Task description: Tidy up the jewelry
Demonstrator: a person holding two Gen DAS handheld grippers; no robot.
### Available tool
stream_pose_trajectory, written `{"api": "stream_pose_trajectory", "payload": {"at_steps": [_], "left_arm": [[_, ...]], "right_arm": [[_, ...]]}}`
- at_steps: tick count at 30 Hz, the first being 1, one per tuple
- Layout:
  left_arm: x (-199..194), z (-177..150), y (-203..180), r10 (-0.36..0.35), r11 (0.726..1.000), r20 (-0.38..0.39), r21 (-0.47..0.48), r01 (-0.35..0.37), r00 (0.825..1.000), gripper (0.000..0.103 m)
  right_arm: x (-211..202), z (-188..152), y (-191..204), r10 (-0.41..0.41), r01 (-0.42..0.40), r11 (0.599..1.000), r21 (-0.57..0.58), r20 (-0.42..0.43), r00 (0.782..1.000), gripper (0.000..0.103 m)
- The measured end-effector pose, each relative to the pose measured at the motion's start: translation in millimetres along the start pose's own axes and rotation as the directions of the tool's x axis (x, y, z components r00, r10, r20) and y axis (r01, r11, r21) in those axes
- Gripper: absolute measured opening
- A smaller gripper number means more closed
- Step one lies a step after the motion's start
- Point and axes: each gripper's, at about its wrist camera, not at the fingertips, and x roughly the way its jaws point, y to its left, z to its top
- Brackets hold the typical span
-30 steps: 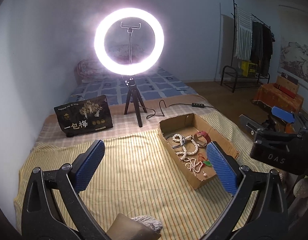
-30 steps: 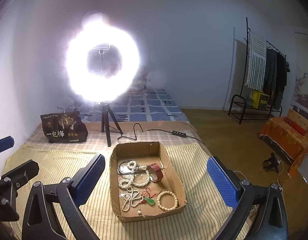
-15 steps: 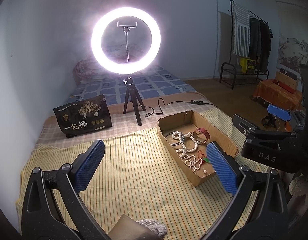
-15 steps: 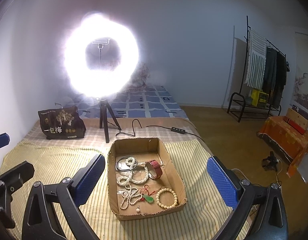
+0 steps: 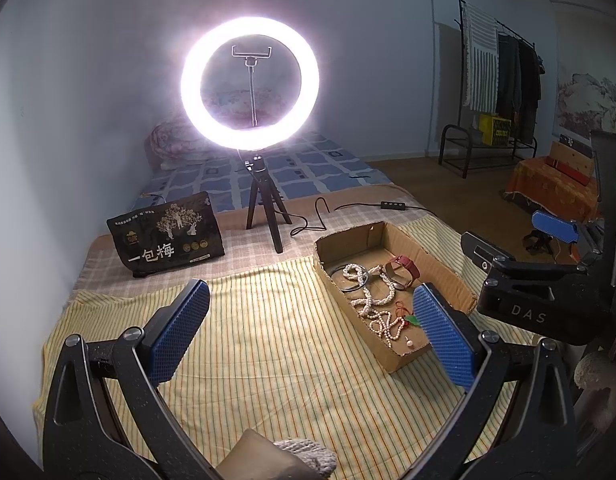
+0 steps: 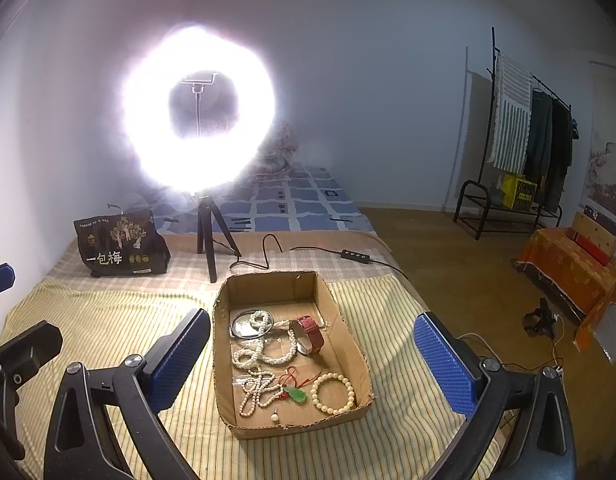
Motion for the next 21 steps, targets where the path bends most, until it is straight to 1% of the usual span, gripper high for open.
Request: {"api": "stream_pose_trajectory", "payload": {"at_steps": [16,21], "left_arm": [[-0.8,-0.3,0.2,-0.001,1.000,0.001,0.001,0.001,1.000,0.103],[-1.3,1.2,0.5,0.001,1.000,0.000,0.002,-0.001,1.000,0.103]], "right_arm": [[1.0,-0.7,-1.0,0.000,0.000,1.000,0.005,-0.005,1.000,0.103],[3.4,-3.6,-2.5,0.005,-0.005,1.000,0.015,-0.018,1.000,0.103]]}}
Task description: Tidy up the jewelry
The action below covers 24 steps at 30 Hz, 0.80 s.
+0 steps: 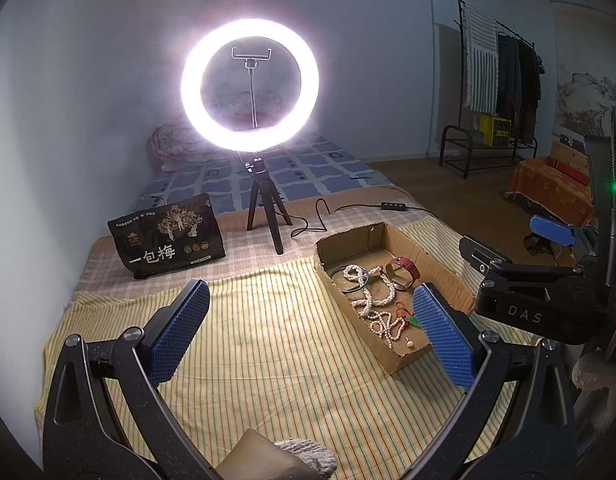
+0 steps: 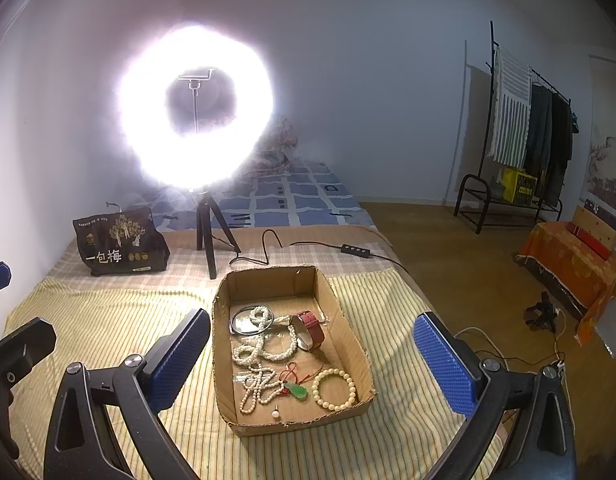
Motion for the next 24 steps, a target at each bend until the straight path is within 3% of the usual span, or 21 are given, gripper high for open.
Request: {"api": "stream_pose_trajectory", "payload": {"at_steps": [24], "left_arm": [[2.5,-0.6,4.3,0.011,1.000,-0.006,0.004,-0.011,1.000,0.103]], "right_arm": [[2.7,-3.2,1.0,-0.005,0.005,1.000,0.013,-0.022,1.000,0.103]]}}
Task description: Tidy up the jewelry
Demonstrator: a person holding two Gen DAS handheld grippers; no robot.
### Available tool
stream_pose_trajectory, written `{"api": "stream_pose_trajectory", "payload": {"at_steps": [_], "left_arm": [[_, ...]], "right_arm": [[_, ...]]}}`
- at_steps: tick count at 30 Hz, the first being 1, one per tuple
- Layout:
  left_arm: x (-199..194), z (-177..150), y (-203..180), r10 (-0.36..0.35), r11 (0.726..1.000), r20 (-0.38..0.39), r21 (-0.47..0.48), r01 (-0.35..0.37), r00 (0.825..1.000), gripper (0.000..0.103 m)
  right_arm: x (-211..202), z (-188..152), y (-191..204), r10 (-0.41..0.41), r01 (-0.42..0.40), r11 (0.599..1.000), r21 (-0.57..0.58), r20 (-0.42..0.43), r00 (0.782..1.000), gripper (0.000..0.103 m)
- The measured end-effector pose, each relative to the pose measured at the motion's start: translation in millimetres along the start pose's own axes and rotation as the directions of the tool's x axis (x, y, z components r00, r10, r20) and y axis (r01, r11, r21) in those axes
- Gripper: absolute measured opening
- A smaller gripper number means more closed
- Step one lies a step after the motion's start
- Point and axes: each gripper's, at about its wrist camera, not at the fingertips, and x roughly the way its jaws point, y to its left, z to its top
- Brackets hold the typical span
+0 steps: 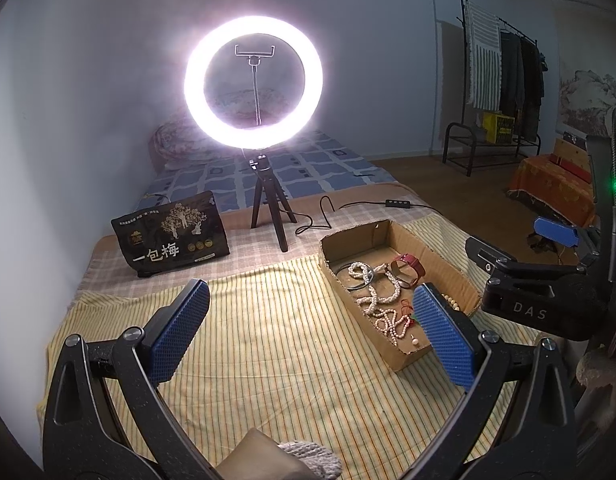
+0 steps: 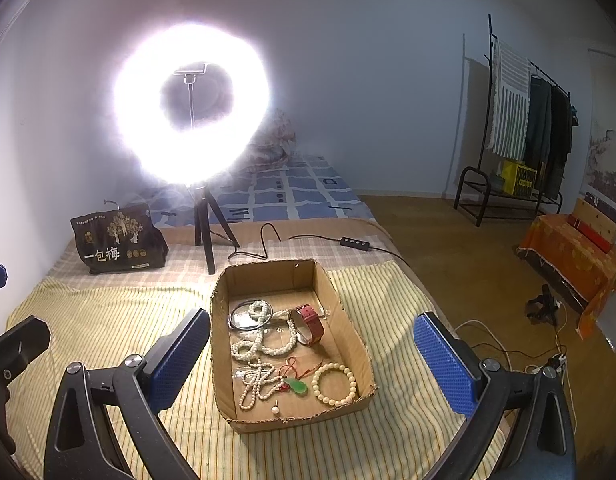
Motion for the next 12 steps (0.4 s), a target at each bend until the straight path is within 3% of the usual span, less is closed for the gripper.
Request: {"api": "stream_pose_trajectory", "payload": {"at_steps": [12], "left_arm": [[0.9,-1.5,-1.4,0.013,1.000,0.011,0.018,-0.013,1.000,0.103]], "right_arm": [[2.9,0.3,-0.2,0.000,0.000,1.000,0.009,-0.013,1.000,0.103]]}}
